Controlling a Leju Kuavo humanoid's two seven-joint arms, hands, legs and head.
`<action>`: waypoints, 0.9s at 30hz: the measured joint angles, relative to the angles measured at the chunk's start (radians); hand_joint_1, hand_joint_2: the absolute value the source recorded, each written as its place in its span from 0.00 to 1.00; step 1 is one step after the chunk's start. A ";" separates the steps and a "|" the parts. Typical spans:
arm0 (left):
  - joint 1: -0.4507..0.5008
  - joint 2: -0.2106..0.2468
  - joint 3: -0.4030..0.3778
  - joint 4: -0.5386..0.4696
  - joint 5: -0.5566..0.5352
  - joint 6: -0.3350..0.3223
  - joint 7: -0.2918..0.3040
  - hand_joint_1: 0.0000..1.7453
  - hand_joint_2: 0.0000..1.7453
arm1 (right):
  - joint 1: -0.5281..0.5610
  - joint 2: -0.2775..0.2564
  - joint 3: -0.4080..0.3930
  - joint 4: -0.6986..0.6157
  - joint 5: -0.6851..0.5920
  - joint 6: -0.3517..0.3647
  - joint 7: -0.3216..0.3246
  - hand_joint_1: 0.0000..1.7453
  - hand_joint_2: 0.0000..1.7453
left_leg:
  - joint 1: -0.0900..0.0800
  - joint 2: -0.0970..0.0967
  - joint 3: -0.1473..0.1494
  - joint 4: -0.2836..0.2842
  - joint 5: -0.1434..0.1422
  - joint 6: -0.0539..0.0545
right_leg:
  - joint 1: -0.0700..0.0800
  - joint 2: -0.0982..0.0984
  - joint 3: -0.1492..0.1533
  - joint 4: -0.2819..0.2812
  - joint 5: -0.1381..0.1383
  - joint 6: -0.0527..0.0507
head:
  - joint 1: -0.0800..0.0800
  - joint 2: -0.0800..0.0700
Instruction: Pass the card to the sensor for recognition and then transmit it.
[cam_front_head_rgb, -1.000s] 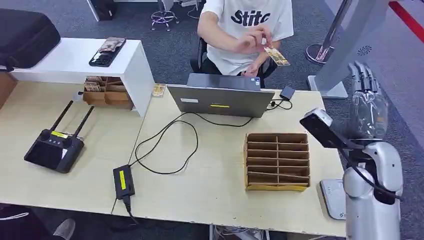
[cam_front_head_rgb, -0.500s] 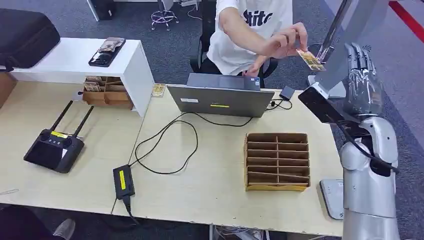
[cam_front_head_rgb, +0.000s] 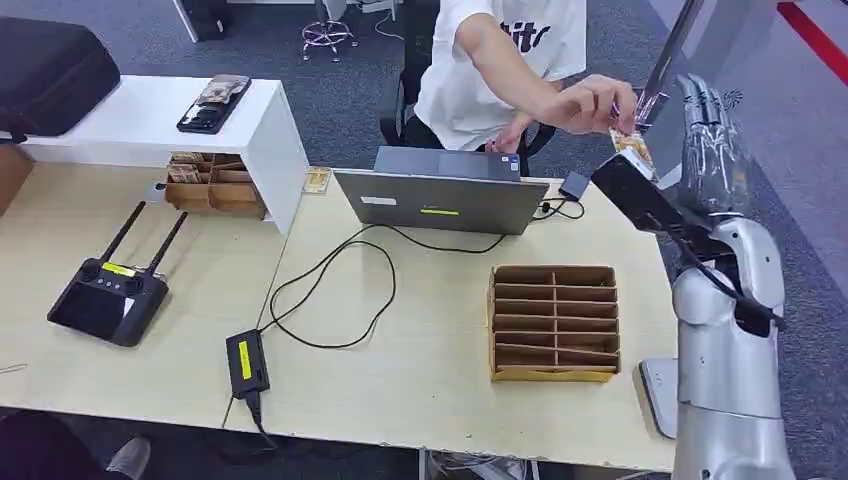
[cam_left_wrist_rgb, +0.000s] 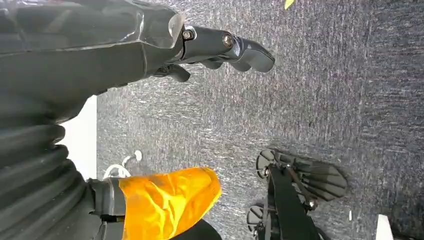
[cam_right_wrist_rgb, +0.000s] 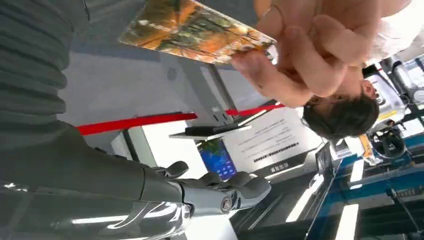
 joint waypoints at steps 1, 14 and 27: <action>0.000 0.000 -0.002 0.000 0.000 0.000 0.000 0.00 1.00 | -0.008 0.007 0.000 0.003 -0.003 0.006 0.001 0.00 1.00 | 0.000 0.000 0.000 0.000 0.000 0.000 | 0.000 0.000 0.000 0.000 0.000 0.000 | 0.000 0.000; -0.001 0.002 -0.005 0.000 0.000 0.003 0.004 0.00 1.00 | -0.032 0.069 0.000 0.014 -0.042 0.008 0.002 0.94 1.00 | 0.000 0.000 0.000 0.000 0.000 0.000 | 0.000 0.000 0.000 0.000 0.000 0.000 | 0.000 0.000; -0.001 0.008 -0.006 0.000 0.000 0.004 0.004 0.00 1.00 | -0.017 0.080 -0.009 -0.013 -0.053 0.007 -0.004 0.16 1.00 | 0.000 0.000 0.000 0.000 0.000 0.000 | 0.000 0.000 0.000 0.000 0.000 0.000 | 0.000 0.000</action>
